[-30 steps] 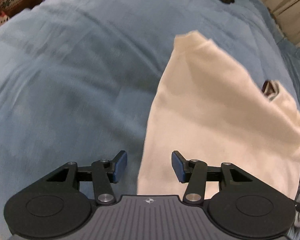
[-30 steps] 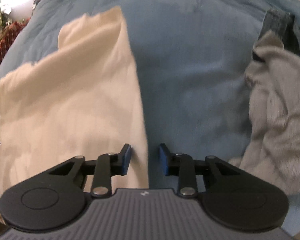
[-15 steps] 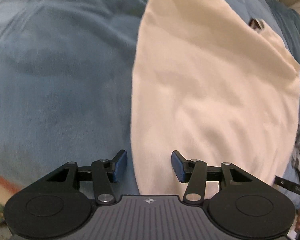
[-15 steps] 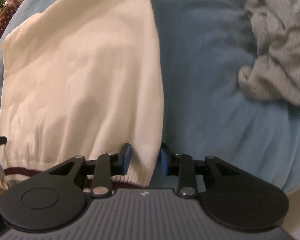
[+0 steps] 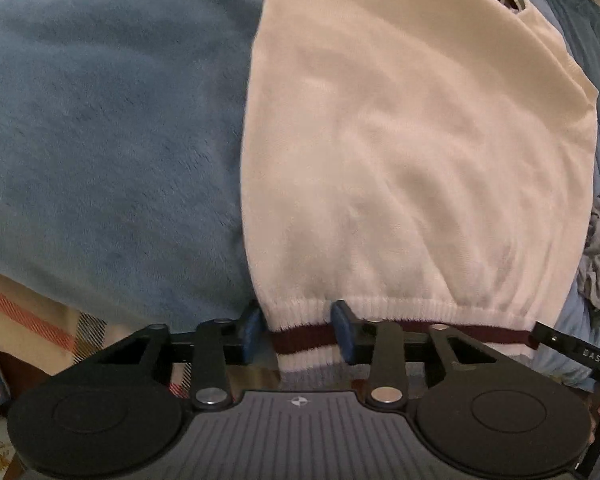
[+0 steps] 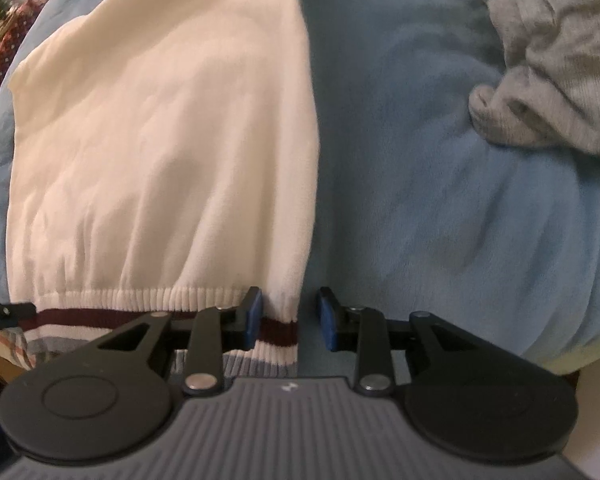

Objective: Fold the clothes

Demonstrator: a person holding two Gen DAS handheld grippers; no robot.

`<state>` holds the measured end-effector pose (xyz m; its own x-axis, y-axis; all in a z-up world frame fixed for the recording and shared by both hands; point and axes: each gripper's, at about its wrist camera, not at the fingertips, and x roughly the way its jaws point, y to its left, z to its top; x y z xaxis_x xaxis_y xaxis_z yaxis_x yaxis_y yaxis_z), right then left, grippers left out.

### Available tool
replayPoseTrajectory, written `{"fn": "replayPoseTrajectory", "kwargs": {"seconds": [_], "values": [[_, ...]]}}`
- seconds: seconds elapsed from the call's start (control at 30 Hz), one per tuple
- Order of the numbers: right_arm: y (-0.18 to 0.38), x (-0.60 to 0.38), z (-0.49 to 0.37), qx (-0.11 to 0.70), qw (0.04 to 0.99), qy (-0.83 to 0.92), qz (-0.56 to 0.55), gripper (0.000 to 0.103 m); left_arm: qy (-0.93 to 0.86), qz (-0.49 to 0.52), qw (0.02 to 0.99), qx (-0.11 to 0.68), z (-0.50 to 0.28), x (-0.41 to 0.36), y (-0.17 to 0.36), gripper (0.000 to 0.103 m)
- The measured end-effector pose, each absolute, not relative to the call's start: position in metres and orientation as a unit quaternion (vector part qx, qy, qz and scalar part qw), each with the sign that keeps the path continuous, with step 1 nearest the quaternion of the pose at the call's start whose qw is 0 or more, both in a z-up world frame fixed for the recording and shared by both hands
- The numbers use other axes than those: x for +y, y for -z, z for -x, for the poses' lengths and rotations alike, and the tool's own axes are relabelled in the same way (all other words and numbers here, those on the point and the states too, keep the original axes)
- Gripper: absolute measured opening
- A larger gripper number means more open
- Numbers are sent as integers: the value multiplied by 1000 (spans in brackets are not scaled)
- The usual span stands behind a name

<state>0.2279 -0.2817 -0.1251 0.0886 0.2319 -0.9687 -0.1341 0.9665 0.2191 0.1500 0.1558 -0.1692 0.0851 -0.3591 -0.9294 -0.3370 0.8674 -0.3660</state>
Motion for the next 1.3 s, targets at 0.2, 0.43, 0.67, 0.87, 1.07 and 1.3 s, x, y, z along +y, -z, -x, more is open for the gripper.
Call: {"fn": "replayPoseTrajectory", "kwargs": {"seconds": [0.2, 0.43, 0.67, 0.87, 1.07, 1.3], "values": [[123, -288, -230, 666, 732, -135, -53, 35, 15, 263, 681, 683, -153, 158, 180, 33], [108, -291, -224, 668, 724, -159, -66, 35, 38, 268, 679, 683, -148, 165, 184, 37], [91, -287, -217, 656, 726, -205, -31, 32, 64, 261, 676, 686, -135, 160, 175, 27], [89, -287, -207, 637, 737, -227, 4, 15, 82, 231, 710, 660, -139, 148, 165, 20], [118, -298, -209, 663, 724, -188, -4, 7, 25, 275, 684, 675, -146, 159, 182, 7], [86, -321, -216, 659, 733, -157, 61, 6, 3, 164, 732, 661, -143, 182, 136, 6]]}}
